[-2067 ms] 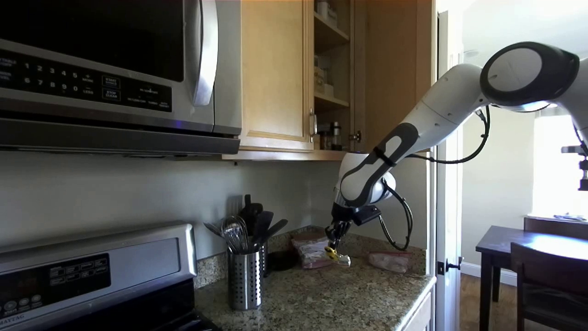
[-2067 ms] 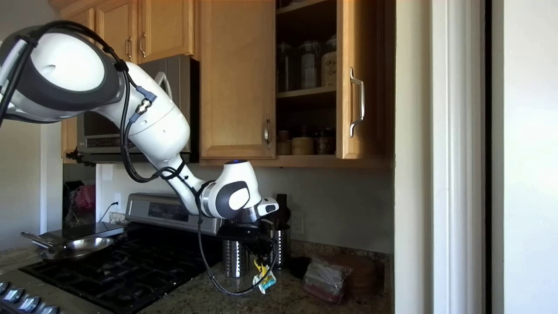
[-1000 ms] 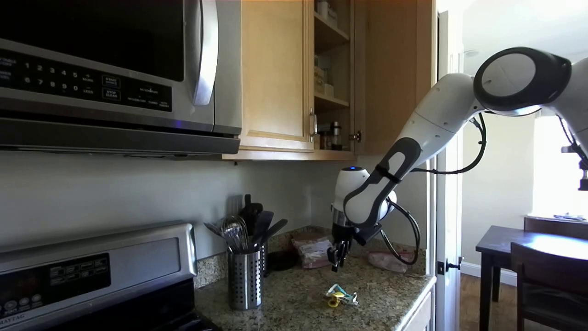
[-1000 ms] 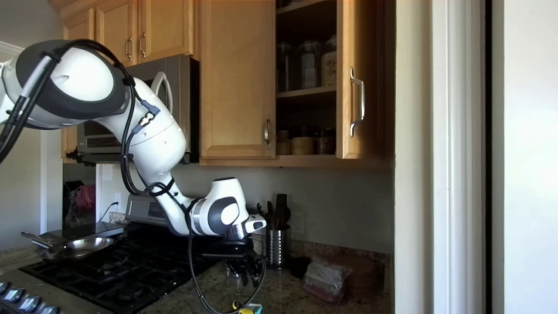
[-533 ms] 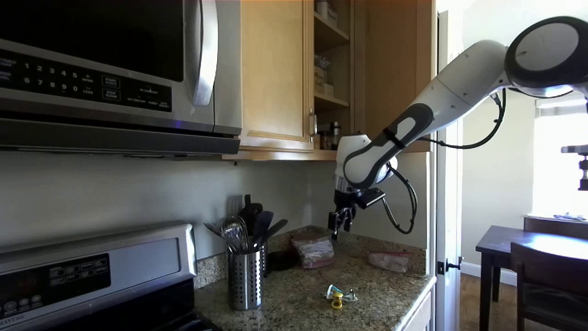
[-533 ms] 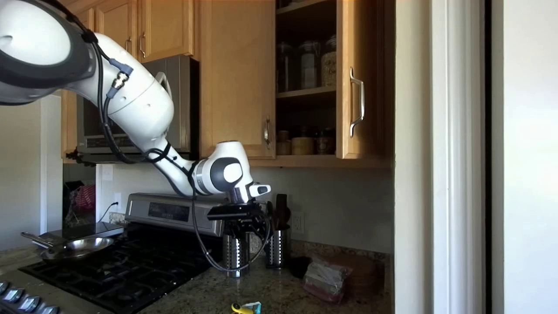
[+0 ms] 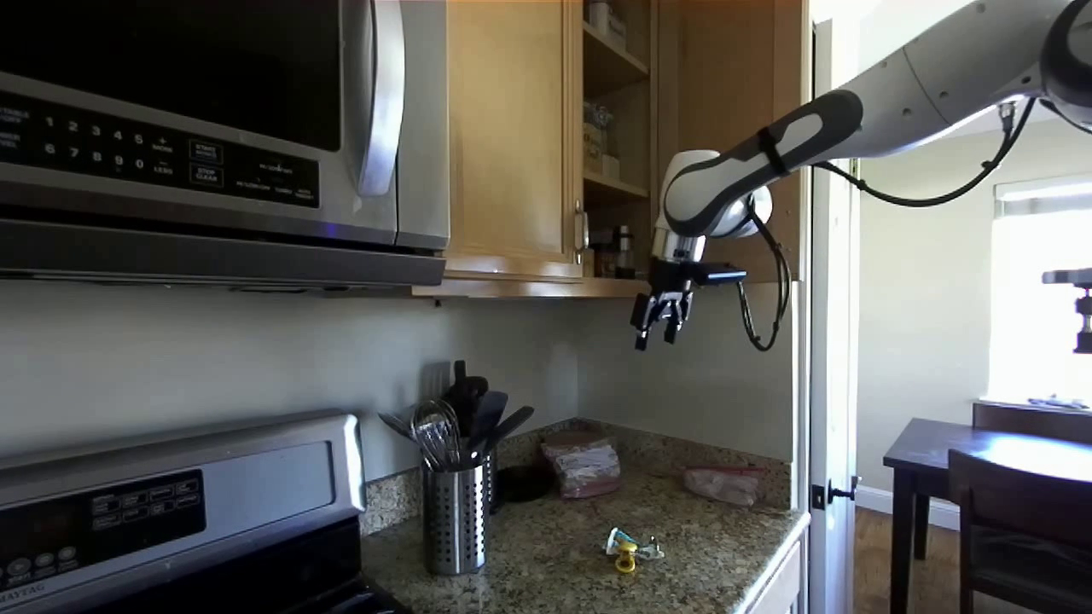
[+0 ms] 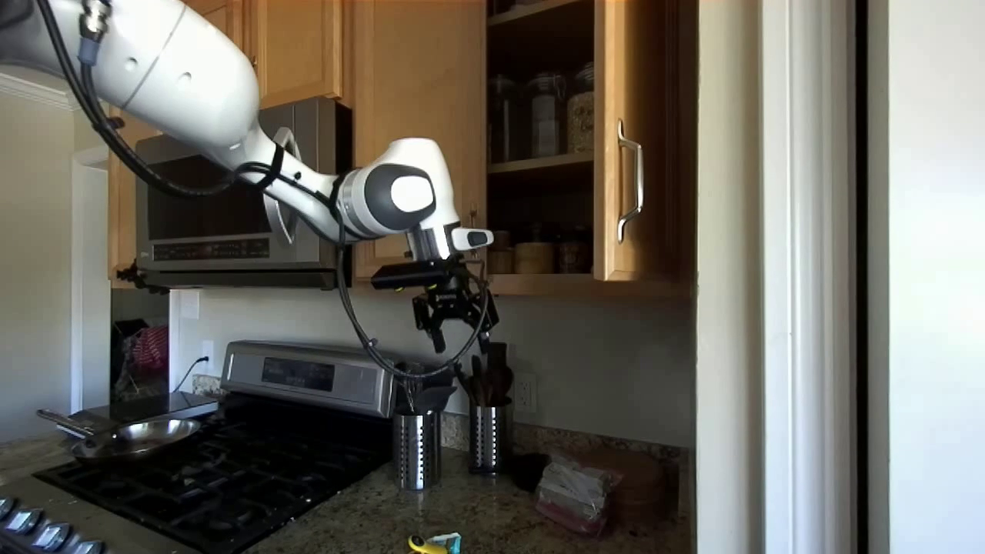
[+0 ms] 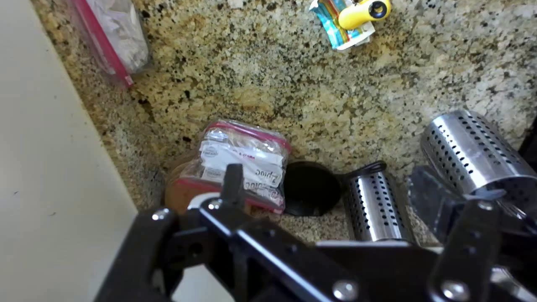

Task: Open the cupboard, take an object from it and place it on the counter then close the cupboard

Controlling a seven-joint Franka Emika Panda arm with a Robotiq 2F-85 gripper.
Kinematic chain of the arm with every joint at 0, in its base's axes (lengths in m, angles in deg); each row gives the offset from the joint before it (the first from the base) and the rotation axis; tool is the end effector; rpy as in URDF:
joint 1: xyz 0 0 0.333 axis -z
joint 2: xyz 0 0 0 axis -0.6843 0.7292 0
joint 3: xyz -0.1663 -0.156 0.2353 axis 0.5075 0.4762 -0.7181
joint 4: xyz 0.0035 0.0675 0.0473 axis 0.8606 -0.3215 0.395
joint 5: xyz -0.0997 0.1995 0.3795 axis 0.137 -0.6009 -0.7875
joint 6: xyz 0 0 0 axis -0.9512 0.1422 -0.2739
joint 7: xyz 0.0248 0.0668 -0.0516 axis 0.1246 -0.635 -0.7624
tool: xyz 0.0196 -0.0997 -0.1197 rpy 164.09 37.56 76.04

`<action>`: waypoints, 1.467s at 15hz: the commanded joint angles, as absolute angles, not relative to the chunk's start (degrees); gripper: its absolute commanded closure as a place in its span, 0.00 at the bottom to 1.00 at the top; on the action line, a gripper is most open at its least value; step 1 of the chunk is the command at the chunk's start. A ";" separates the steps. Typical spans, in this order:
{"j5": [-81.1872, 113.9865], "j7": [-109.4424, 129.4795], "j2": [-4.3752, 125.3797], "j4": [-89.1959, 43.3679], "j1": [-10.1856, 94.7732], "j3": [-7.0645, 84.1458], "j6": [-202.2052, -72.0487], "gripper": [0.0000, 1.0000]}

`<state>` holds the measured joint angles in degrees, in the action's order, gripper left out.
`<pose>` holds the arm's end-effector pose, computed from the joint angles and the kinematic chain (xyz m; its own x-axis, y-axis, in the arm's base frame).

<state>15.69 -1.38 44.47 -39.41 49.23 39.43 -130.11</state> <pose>0.6403 -0.1259 0.4730 0.9514 -0.0387 0.3056 -0.0642 -0.9952 0.0739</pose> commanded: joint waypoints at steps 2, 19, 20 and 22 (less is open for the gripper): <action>9.57 -7.09 39.19 -34.88 51.03 42.04 -123.24 0.00; 10.13 -7.02 32.70 -26.95 52.83 46.76 -120.89 0.00; 10.13 -7.02 32.71 -26.95 52.83 46.76 -120.89 0.00; 8.87 -10.01 30.58 -27.22 52.75 47.56 -119.73 0.00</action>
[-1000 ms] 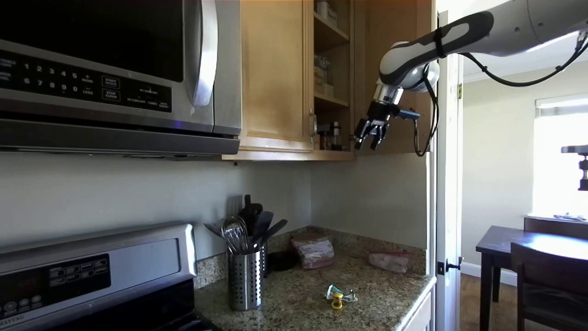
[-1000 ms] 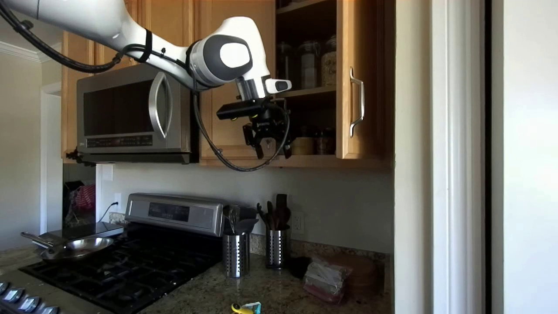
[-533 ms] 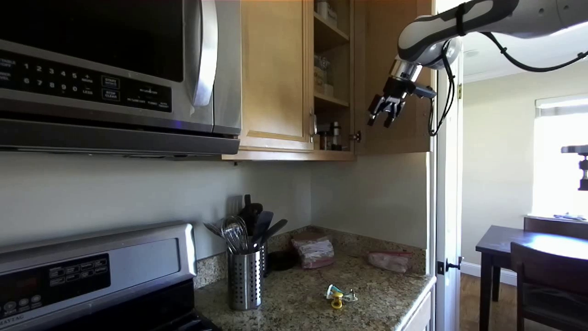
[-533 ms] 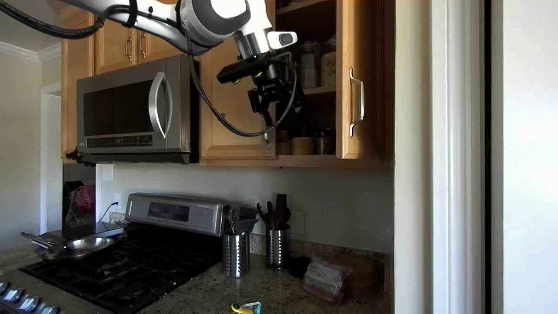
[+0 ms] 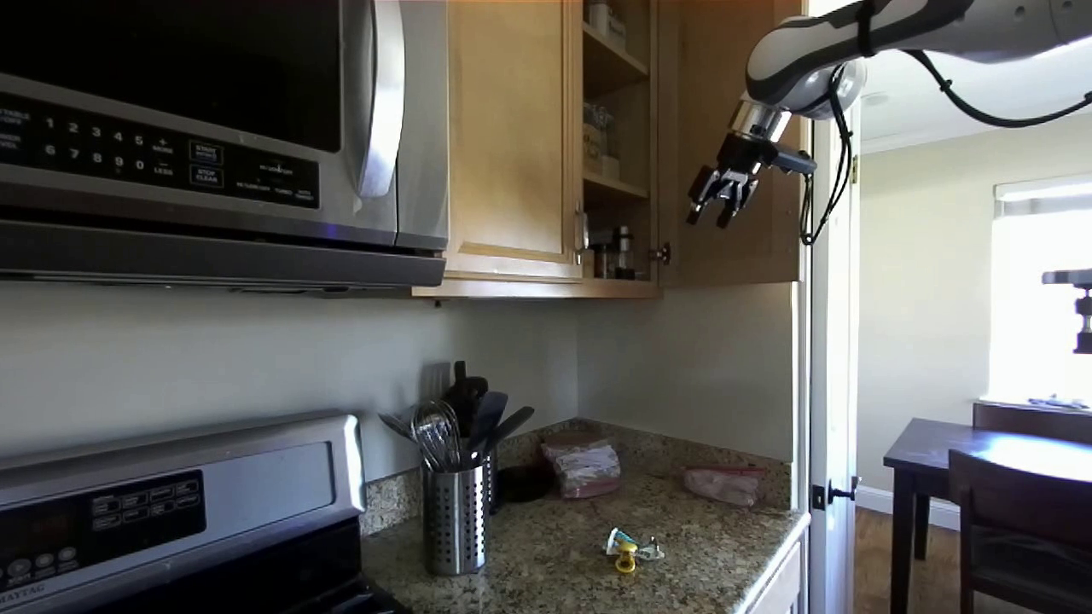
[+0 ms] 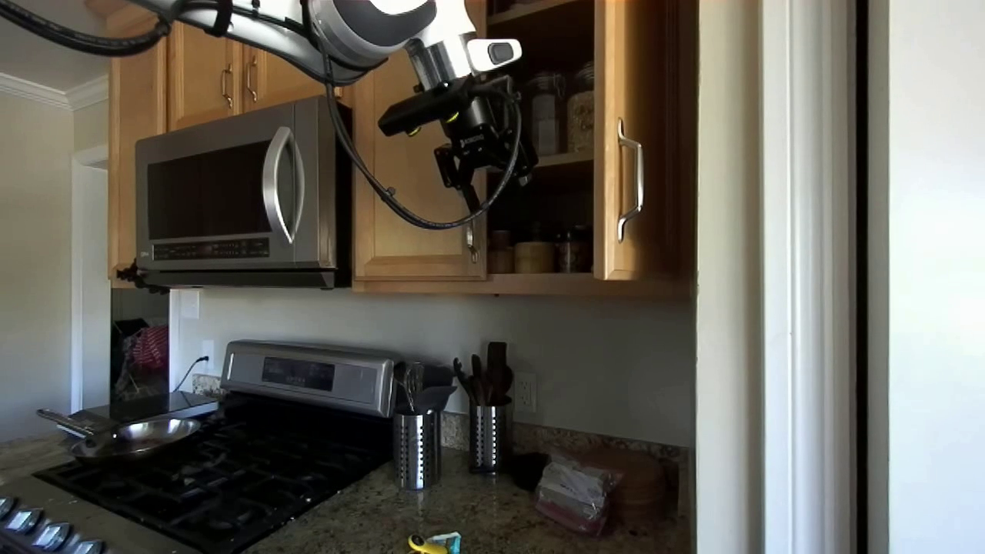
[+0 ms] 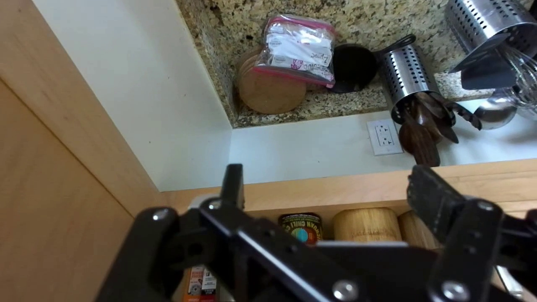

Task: Open the cupboard, take an object from it and place it on the counter then close the cupboard

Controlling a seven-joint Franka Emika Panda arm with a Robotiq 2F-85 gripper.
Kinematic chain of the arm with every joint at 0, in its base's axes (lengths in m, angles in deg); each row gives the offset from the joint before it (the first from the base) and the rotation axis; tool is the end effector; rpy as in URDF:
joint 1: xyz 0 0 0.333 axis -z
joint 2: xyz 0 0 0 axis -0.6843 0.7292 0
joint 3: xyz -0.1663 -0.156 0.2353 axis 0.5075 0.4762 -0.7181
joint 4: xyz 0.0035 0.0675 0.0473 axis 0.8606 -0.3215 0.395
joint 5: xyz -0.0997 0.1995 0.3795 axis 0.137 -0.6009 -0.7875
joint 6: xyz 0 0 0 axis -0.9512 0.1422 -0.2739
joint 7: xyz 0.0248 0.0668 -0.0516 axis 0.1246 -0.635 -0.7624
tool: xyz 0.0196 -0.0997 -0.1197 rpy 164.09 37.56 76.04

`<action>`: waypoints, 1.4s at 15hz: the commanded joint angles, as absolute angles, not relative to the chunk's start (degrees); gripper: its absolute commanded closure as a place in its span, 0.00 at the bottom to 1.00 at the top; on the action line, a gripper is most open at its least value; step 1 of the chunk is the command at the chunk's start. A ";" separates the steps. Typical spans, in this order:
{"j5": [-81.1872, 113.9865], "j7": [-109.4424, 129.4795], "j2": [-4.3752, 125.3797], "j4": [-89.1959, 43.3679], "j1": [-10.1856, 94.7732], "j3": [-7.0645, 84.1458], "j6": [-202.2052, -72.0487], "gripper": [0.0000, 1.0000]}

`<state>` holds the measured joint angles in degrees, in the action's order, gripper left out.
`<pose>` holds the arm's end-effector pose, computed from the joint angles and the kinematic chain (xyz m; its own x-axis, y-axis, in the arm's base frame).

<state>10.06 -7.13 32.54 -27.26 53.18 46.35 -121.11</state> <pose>0.5552 -0.2292 0.7030 0.8213 -0.1449 0.5518 -0.1870 -0.9821 0.0204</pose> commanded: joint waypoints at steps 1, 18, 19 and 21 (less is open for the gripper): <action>8.54 -11.03 29.76 -27.02 52.89 47.96 -118.76 0.00; 7.95 -17.37 22.41 -24.93 54.53 59.62 -110.64 0.00; 8.27 -17.50 22.55 -24.84 54.70 59.98 -111.04 0.00; 8.14 -18.26 22.67 -24.43 54.82 60.97 -110.87 0.00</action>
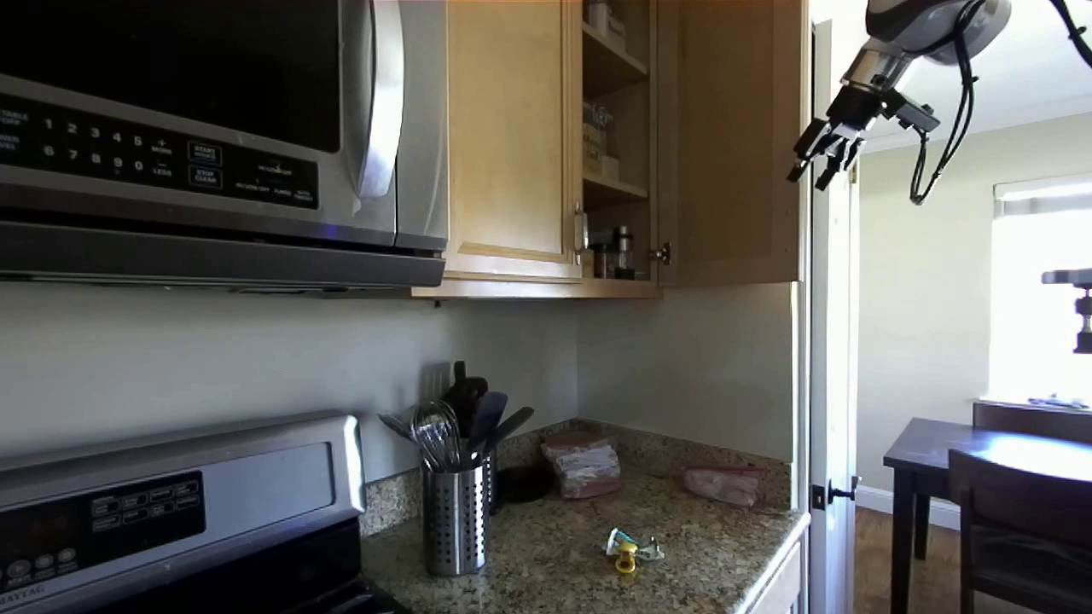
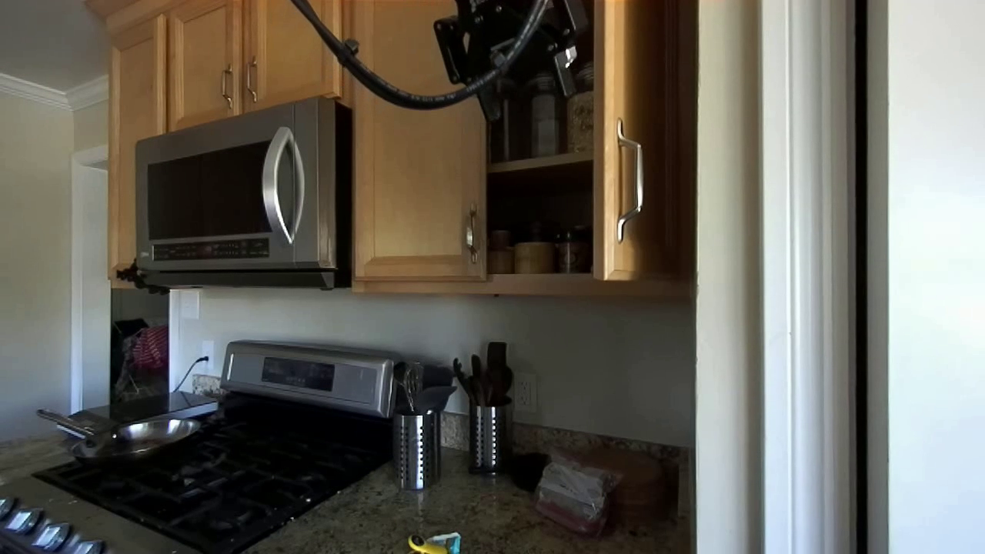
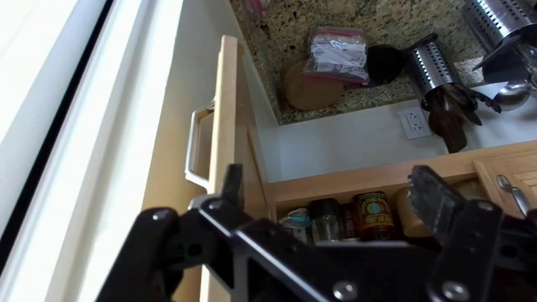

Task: Open the cupboard, take an object from it and place it on the counter then close the cupboard

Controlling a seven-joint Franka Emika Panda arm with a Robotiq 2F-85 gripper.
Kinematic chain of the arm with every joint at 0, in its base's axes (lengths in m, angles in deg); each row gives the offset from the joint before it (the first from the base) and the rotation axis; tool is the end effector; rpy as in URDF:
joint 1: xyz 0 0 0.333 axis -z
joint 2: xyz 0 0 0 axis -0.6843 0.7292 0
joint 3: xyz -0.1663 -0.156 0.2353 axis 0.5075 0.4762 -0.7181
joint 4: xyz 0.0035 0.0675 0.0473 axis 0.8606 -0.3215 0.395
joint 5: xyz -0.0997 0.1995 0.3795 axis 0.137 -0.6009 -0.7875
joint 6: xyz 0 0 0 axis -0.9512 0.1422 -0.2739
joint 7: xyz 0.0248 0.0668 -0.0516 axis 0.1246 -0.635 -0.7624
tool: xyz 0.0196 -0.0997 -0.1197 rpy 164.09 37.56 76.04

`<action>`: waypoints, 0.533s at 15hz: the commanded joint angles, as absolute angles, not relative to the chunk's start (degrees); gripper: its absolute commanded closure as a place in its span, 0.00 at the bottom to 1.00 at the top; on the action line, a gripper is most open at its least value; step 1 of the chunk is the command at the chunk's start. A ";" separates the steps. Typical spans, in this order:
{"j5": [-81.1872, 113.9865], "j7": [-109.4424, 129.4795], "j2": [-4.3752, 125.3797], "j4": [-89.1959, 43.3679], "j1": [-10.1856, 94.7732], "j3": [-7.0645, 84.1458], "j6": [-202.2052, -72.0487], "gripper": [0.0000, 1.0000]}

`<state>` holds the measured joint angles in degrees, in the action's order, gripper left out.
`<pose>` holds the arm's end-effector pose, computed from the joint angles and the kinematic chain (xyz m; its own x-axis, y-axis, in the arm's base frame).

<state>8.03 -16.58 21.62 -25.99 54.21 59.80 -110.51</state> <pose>0.3921 -0.3438 0.7726 0.7775 -0.2274 0.5863 -0.2558 -0.9661 -0.0355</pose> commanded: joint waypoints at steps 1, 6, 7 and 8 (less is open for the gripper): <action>7.86 -19.07 22.88 -24.61 54.87 61.45 -112.03 0.00; 3.46 -25.30 25.35 -25.10 53.44 65.12 -118.87 0.00; 2.15 -26.27 26.71 -24.52 53.30 65.81 -119.37 0.00; 1.17 -27.05 27.77 -24.21 53.44 66.12 -119.87 0.00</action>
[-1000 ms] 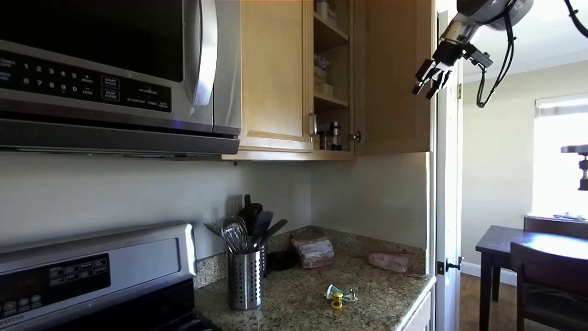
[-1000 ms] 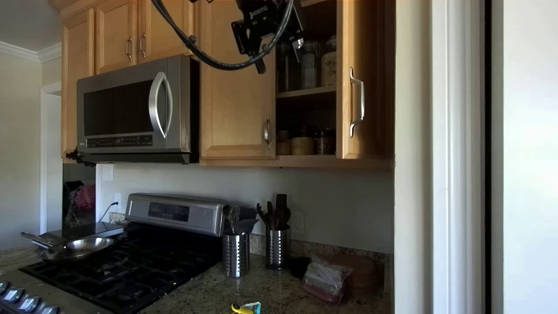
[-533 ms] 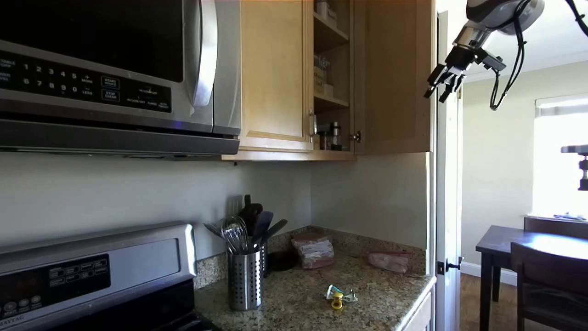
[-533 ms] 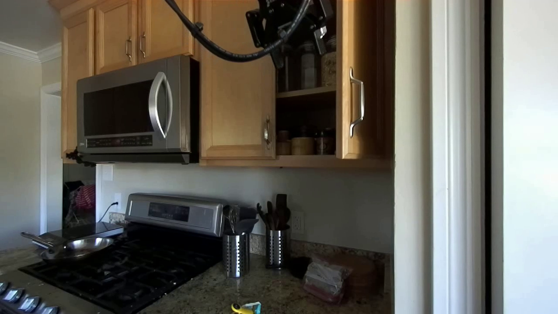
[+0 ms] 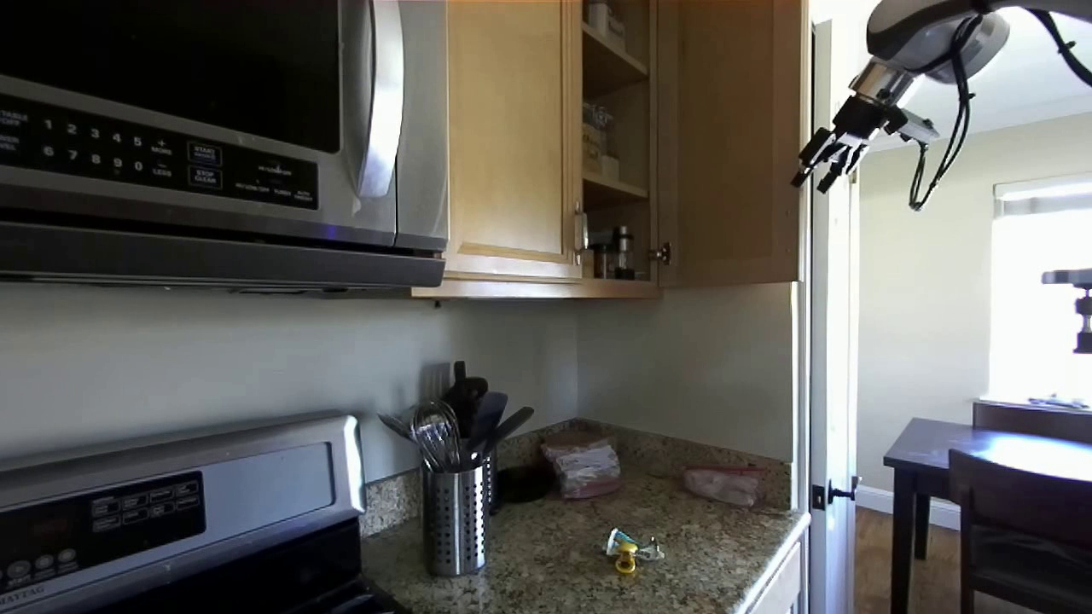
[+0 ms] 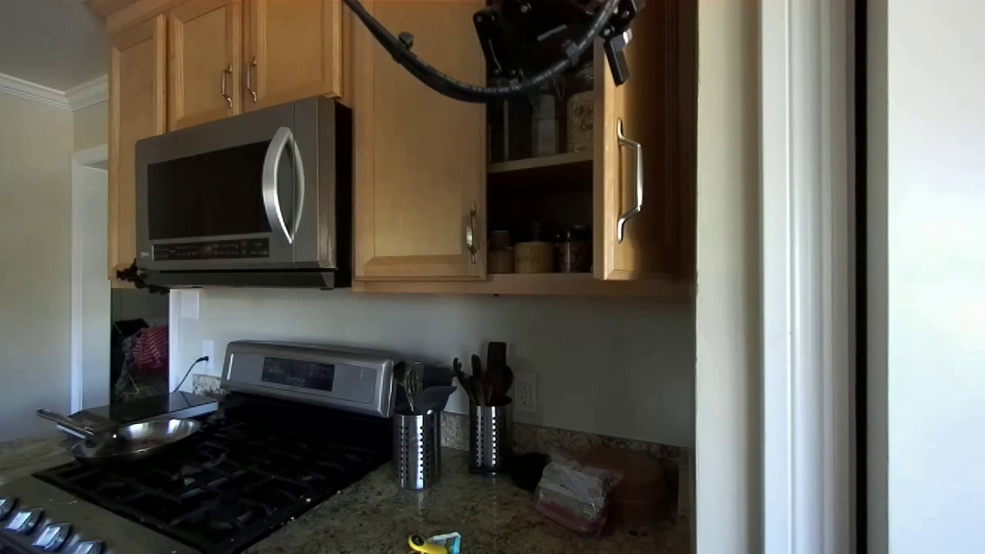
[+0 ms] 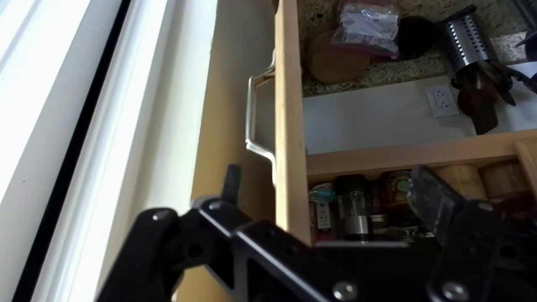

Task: Open the cupboard, take an object from it and place it on the counter then close the cupboard

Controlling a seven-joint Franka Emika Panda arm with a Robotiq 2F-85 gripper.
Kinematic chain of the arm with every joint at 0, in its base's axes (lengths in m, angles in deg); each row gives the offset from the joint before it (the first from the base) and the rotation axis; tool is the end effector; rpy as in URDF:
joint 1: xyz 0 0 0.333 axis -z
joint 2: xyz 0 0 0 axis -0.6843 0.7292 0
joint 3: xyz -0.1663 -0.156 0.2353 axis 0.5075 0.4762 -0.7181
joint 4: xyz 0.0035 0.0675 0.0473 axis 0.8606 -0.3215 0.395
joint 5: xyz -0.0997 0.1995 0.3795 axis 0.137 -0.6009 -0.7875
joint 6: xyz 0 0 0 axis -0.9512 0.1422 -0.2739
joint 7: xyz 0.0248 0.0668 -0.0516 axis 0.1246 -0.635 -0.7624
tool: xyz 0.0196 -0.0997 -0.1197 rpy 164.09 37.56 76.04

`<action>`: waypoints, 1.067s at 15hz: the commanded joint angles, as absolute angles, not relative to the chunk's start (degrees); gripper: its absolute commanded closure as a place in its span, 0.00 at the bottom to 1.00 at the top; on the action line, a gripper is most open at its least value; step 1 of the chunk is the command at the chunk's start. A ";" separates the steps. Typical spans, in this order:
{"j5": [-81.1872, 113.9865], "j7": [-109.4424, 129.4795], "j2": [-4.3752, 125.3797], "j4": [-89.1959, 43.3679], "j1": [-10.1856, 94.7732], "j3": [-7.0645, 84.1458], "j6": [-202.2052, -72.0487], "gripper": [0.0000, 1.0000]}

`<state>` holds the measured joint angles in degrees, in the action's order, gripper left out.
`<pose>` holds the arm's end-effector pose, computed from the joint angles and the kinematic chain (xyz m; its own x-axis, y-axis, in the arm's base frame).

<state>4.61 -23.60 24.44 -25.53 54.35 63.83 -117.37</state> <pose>0.3932 -0.3900 0.7680 0.7318 -0.1816 0.6569 -0.2484 -0.9686 0.0089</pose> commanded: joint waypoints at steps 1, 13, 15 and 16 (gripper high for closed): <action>-0.08 -27.85 28.93 -23.61 53.50 66.45 -119.65 0.00; -12.30 -34.72 30.33 -18.39 51.75 61.42 -111.88 0.00; -16.47 -35.61 30.27 -18.17 50.44 60.47 -108.65 0.00; -18.52 -35.96 30.31 -18.20 49.83 59.93 -107.81 0.00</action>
<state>-13.02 -34.13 30.28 -18.63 52.11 60.88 -110.89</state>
